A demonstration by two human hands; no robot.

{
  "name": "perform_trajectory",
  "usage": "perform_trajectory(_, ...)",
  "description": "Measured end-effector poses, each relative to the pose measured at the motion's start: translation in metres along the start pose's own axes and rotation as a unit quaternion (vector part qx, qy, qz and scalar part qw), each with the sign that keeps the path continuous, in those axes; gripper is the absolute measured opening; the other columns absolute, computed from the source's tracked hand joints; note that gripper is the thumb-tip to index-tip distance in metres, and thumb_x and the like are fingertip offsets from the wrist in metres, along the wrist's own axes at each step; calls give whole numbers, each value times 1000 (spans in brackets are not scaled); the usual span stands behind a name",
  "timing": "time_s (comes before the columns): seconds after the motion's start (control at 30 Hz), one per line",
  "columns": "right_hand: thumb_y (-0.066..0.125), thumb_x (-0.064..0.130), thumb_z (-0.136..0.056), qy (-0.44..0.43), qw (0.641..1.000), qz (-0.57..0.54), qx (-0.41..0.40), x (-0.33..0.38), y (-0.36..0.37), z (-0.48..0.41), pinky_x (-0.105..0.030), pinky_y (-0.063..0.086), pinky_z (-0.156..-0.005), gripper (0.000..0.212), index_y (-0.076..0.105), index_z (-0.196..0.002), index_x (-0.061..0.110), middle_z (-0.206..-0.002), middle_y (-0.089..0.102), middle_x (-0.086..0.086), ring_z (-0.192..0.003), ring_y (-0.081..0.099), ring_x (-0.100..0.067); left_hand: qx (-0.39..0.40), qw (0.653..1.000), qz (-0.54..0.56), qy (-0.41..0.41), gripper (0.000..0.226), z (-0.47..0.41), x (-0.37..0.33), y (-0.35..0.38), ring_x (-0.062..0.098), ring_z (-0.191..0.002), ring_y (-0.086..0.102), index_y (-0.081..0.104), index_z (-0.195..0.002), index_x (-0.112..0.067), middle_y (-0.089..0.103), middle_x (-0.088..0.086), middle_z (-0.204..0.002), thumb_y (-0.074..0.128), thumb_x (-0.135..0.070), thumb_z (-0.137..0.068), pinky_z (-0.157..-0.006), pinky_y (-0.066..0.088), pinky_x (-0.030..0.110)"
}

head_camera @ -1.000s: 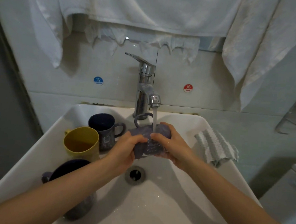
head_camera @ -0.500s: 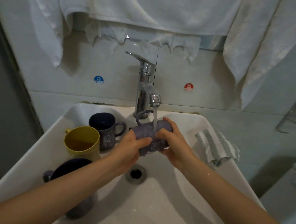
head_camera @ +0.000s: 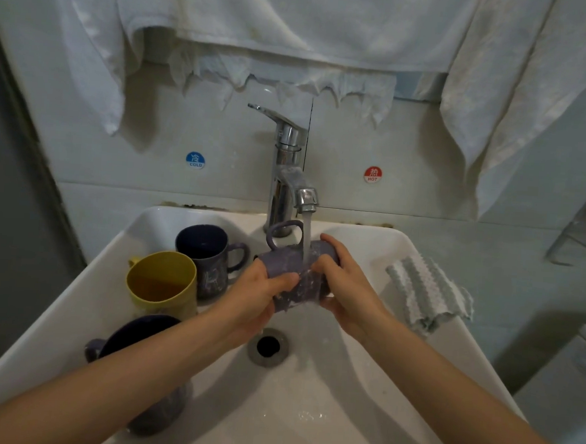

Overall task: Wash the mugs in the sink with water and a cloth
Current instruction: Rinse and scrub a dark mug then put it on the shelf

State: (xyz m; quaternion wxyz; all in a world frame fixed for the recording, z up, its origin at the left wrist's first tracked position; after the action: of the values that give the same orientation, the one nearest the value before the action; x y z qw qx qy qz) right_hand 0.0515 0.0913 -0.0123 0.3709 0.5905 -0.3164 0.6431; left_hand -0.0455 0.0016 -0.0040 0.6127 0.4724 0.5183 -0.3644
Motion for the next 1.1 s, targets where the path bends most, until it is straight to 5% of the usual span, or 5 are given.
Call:
perform_trajectory(0.2,68,20,-75,-16,998,63,-7,-5,0,1,-38,55,-82,73,33,-137,32,-133,46,-7,-110,57,-28,14,1000,-21,-3,39,0,2,1,38,-99,56,58,-117,-7,64,25,-109,54,9,-82,-86,39,44)
perform_trajectory(0.43,49,15,-91,14,999,41,18,-2,-2,1,-43,53,-90,55,32,-141,29,-135,49,-8,-112,56,-27,18,1000,-16,3,42,-1,2,-1,13,-82,66,58,-100,-18,69,1,-92,49,17,-81,-68,55,23)
perform_trajectory(0.63,65,12,-79,-10,996,82,14,-5,-1,3,-38,56,-82,69,32,-137,27,-125,53,-8,-106,59,-28,26,999,-35,10,41,-1,2,-2,18,-84,65,58,-114,-11,69,7,-98,51,14,-82,-67,53,24)
perform_trajectory(0.87,55,17,-87,7,998,57,8,-2,0,2,-36,54,-84,58,32,-138,31,-131,50,-7,-107,58,-25,23,999,-30,0,42,-1,2,-2,22,-97,62,56,-115,-14,65,9,-107,50,13,-83,-78,51,31)
perform_trajectory(1.1,64,33,-59,-12,996,88,-17,-2,3,7,-36,55,-82,80,34,-134,31,-134,45,-6,-110,56,-27,42,999,-30,12,40,-1,3,-2,20,-85,63,55,-119,-7,64,21,-107,48,14,-85,-65,51,23)
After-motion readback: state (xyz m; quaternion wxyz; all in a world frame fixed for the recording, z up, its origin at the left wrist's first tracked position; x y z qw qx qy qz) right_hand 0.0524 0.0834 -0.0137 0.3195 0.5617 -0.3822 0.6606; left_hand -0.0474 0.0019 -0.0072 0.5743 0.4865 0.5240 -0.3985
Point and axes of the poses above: each hand's wrist, its own z-axis away from the middle knuckle, its own y-axis out of the palm, x = y × z, the point moved 2 cm from there along -z, towards the middle knuckle
